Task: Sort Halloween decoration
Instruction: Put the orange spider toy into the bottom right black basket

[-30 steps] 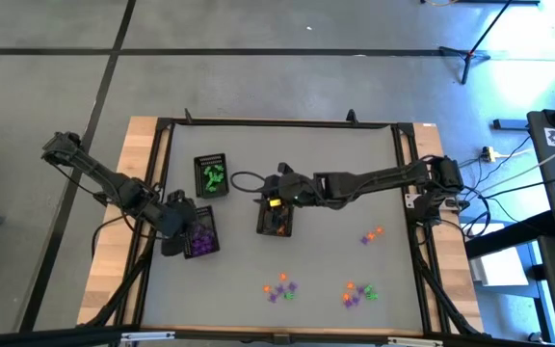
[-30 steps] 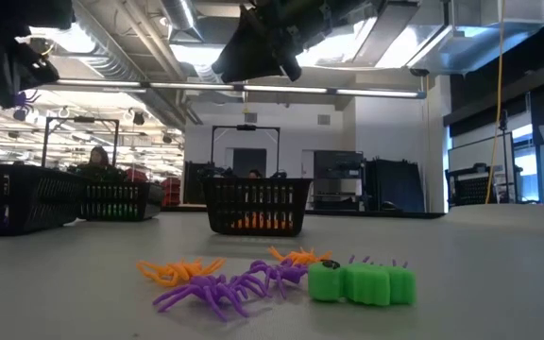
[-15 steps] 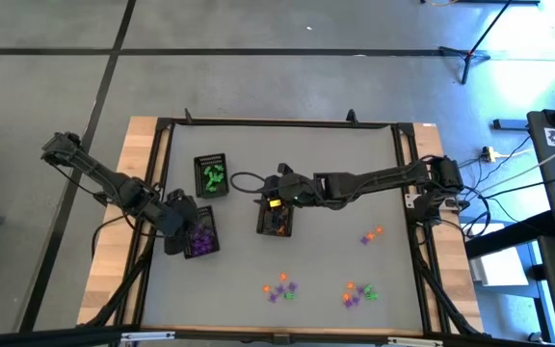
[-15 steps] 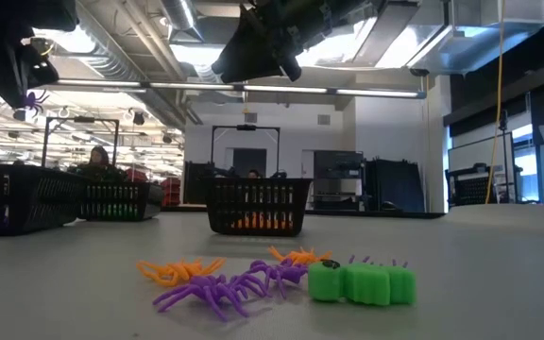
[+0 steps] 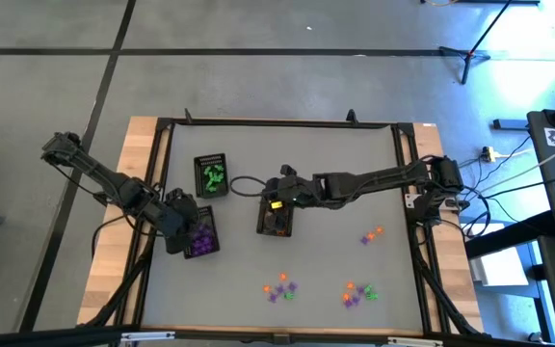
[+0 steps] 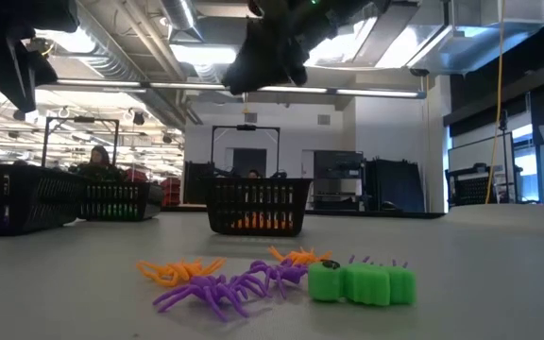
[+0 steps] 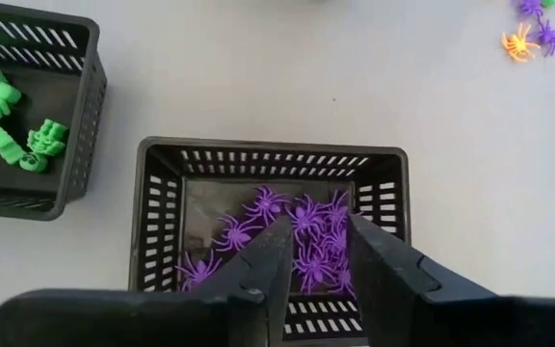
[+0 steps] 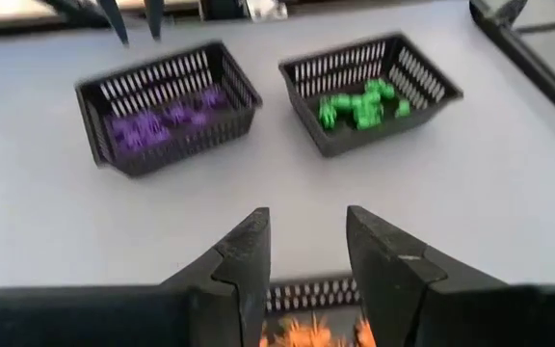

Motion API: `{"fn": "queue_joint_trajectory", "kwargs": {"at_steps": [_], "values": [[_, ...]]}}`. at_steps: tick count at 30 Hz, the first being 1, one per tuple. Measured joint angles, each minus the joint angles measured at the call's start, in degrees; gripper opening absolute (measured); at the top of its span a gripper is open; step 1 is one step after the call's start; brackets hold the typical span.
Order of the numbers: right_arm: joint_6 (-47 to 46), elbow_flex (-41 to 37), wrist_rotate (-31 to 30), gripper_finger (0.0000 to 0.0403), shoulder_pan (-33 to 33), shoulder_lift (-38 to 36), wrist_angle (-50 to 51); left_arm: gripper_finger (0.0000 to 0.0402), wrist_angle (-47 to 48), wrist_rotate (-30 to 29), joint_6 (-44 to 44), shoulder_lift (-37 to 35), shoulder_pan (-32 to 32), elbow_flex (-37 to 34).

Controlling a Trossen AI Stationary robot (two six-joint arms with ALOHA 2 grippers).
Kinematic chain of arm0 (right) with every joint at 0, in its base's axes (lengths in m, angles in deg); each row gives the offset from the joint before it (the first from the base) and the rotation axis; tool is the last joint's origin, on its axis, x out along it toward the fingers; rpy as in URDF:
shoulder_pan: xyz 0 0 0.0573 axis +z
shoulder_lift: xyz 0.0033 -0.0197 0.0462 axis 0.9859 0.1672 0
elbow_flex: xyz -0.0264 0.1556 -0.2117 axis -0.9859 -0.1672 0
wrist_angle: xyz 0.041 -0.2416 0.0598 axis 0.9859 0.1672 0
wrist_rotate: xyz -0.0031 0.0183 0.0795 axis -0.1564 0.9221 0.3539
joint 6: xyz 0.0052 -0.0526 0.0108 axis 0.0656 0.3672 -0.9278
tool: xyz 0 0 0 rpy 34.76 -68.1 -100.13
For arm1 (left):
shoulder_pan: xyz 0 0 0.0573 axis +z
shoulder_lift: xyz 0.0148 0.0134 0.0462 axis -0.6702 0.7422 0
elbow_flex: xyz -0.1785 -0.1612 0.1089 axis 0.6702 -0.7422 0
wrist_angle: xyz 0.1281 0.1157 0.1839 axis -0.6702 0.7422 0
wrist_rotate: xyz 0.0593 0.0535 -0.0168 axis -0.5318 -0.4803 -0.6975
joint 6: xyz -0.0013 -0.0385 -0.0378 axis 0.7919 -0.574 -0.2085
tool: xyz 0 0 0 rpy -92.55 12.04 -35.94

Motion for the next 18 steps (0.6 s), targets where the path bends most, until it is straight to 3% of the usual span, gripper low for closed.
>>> {"fn": "queue_joint_trajectory", "kwargs": {"at_steps": [8, 13, 18], "values": [[-1.7, -0.2, -2.1, 0.0137, 0.2, -5.7, 14.9, 0.0090, -0.1, -2.9, -0.7, 0.0, 0.0, 0.0], [-3.5, -3.6, -4.7, 0.0137, 1.3, -13.6, 16.3, 0.0090, -5.8, -14.4, 1.3, 0.0, -1.4, -1.5], [-9.0, -8.8, -5.5, 0.0137, 2.3, -23.1, 22.6, 0.0090, -21.5, -23.6, 10.3, 0.0, -3.0, -6.7]]}}
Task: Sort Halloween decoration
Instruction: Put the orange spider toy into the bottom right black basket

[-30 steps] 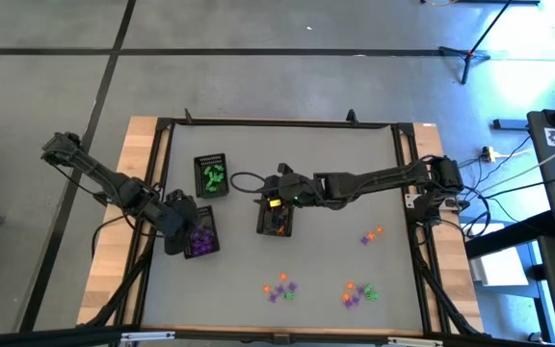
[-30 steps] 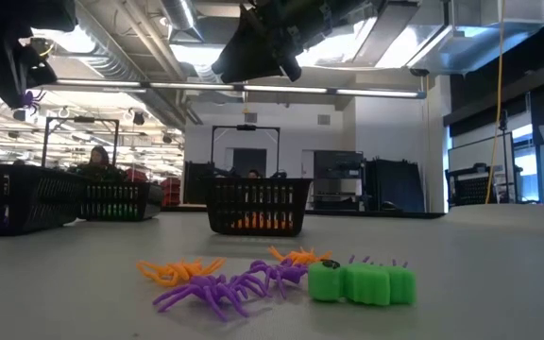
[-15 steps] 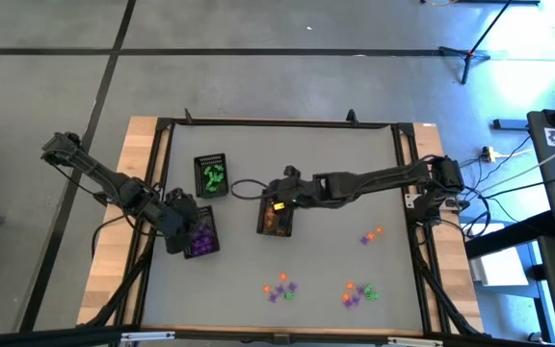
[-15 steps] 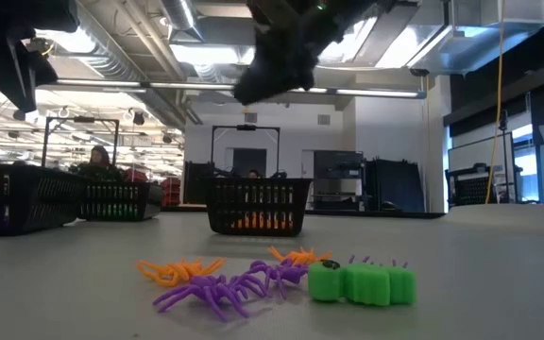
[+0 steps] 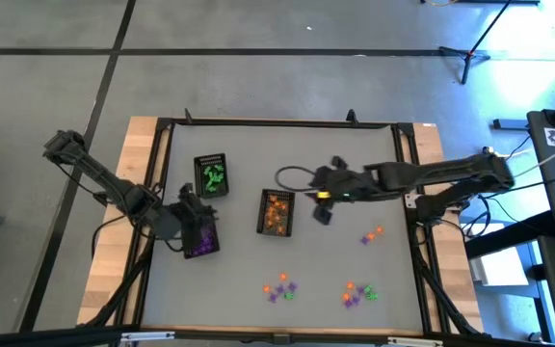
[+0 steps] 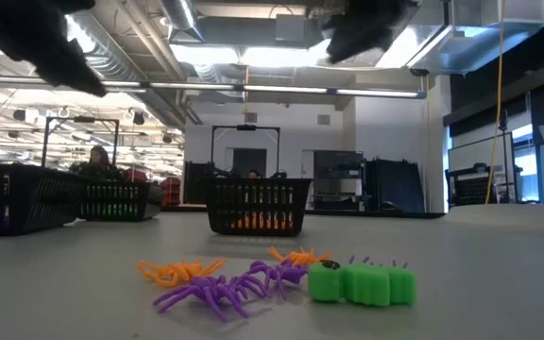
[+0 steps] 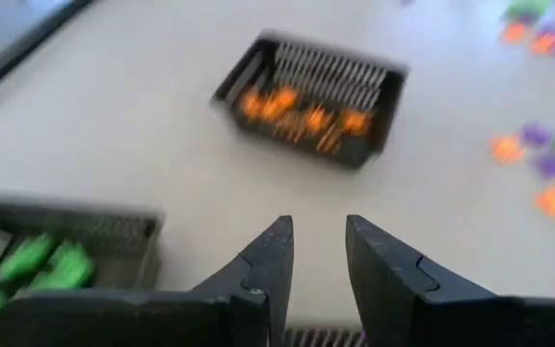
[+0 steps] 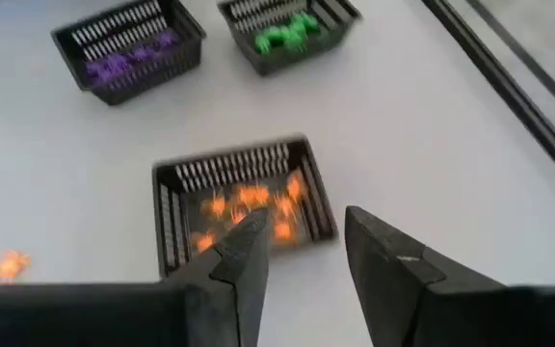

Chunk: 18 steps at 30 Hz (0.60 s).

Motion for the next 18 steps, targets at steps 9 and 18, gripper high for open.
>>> {"fn": "queue_joint_trajectory", "kwargs": {"at_steps": [9, 18], "values": [[-22.0, -18.8, -0.5, 0.0137, 2.3, -15.5, 13.1, 0.0090, -44.4, -1.1, 22.5, 0.0, -1.0, -10.4], [-38.3, -35.6, 17.7, 0.0137, 2.3, -17.9, 14.7, 0.0090, -73.6, -1.5, 36.0, 0.0, -1.0, -16.2]]}}
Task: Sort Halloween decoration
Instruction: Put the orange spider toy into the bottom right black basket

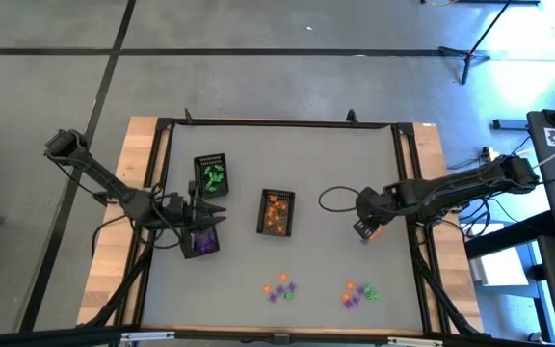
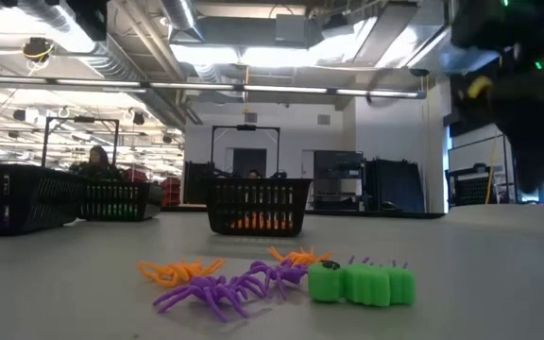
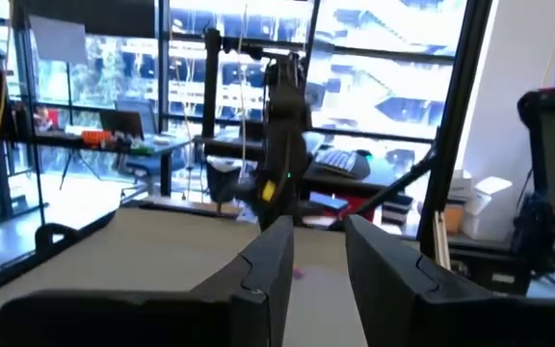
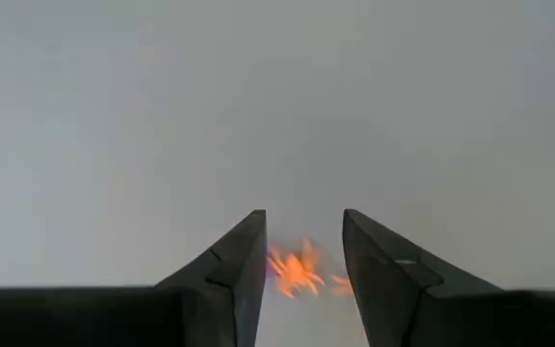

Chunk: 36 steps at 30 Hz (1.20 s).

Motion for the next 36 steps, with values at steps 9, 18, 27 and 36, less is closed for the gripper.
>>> {"fn": "queue_joint_trajectory", "kwargs": {"at_steps": [9, 18, 27, 36], "values": [[-6.5, -2.5, -1.6, 0.0137, 0.0, 0.1, 5.6, 0.0090, -1.4, 0.1, 2.6, 0.0, 1.5, 0.0], [-11.3, -2.5, -1.0, 0.0137, 0.0, 1.5, 8.3, 0.0090, -5.0, 5.6, 2.0, 0.0, 4.1, 0.0], [-15.5, -2.5, 1.3, 0.0137, 0.0, 8.4, 8.0, 0.0090, -5.5, 10.7, -6.0, 1.1, 3.1, 0.0], [-17.8, -2.5, 5.9, 0.0136, 0.0, 14.5, 0.6, 0.0090, -6.0, 12.0, -15.3, 7.3, -0.4, 0.0]]}}
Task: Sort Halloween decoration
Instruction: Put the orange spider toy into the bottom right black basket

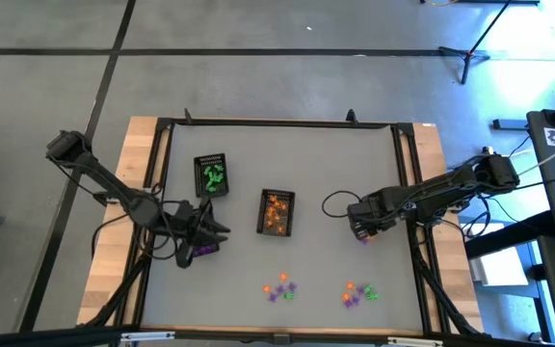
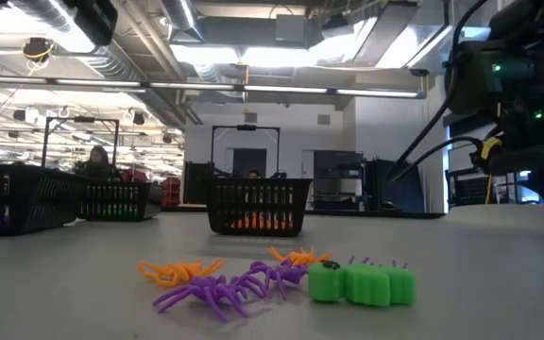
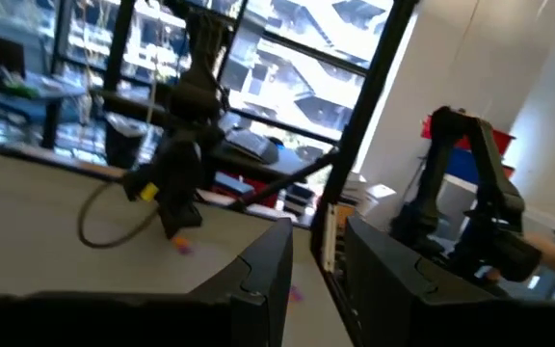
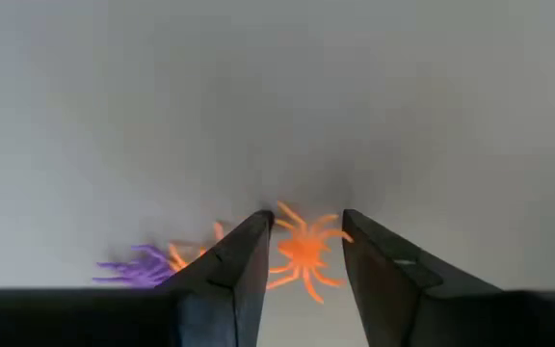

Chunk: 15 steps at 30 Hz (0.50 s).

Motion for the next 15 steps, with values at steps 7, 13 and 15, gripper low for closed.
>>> {"fn": "queue_joint_trajectory", "kwargs": {"at_steps": [7, 13, 15], "values": [[-1.5, 0.2, 0.1, 0.0069, 0.0, 2.2, -2.4, 0.0090, -4.4, 0.0, -2.6, 4.9, -3.6, 0.0], [-3.7, 2.2, -1.9, 0.0015, 2.1, 2.3, -2.1, 0.0090, -5.0, -0.1, -5.5, 7.6, -6.8, 0.0], [-5.3, 4.0, -3.4, 0.0027, 2.9, 2.4, -3.3, 0.0090, -5.0, -0.2, -6.5, 8.3, -7.7, 0.0]]}}
